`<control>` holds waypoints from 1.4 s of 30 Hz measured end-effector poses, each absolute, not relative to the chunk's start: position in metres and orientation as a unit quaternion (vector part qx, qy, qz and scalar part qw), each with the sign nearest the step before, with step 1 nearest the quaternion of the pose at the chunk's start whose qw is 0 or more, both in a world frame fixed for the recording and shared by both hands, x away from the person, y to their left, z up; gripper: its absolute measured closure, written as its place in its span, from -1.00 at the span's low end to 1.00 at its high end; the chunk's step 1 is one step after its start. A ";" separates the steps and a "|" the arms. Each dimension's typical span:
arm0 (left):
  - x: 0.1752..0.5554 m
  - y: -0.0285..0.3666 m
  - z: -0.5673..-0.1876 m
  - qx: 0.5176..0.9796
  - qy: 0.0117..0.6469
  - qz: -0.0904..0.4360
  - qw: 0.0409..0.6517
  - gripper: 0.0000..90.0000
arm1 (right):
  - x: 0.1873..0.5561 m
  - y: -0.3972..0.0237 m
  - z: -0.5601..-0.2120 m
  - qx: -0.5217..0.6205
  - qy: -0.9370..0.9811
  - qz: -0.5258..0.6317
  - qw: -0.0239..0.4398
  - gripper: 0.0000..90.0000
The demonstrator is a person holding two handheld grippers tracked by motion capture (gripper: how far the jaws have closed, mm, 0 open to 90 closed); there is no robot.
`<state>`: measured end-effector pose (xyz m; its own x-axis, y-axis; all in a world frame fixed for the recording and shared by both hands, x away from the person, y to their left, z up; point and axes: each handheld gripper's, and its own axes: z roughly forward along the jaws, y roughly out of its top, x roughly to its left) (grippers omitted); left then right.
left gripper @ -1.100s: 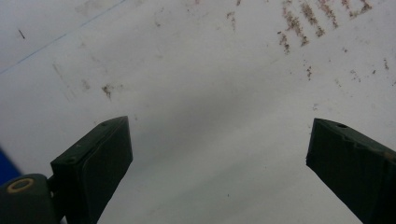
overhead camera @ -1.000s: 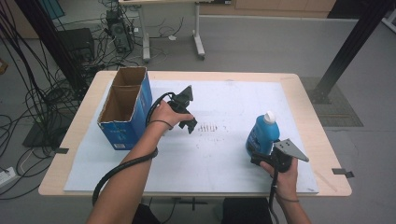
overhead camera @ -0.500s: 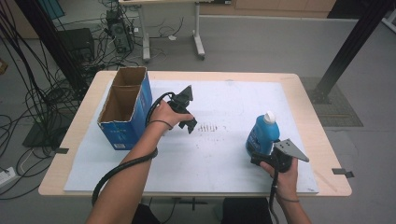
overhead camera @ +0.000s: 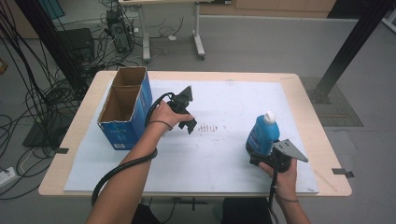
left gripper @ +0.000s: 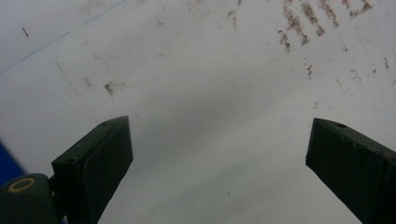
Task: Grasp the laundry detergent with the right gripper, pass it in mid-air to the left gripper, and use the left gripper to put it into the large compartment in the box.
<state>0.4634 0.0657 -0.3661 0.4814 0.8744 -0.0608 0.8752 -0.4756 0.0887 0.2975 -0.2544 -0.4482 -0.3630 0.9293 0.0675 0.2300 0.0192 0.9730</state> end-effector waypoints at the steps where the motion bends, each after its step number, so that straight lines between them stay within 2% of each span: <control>1: 0.463 0.066 -0.366 0.859 0.509 -0.003 0.053 -0.83 | 0.297 -0.254 -0.448 0.458 0.633 0.530 0.330 -0.94; 20: 0.463 0.069 -0.365 0.858 0.511 -0.003 0.053 -0.83 | 0.298 -0.251 -0.448 0.458 0.628 0.537 0.326 -0.90; 42: 0.463 0.069 -0.366 0.856 0.514 -0.008 0.059 -0.82 | 0.302 -0.251 -0.449 0.471 0.620 0.530 0.336 -0.58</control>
<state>0.4627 0.0693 -0.3661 0.4716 0.8787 -0.0742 0.8805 -0.4648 0.0928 0.3017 -0.2512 -0.4487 -0.3307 0.9401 0.0825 0.2267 -0.0057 0.9739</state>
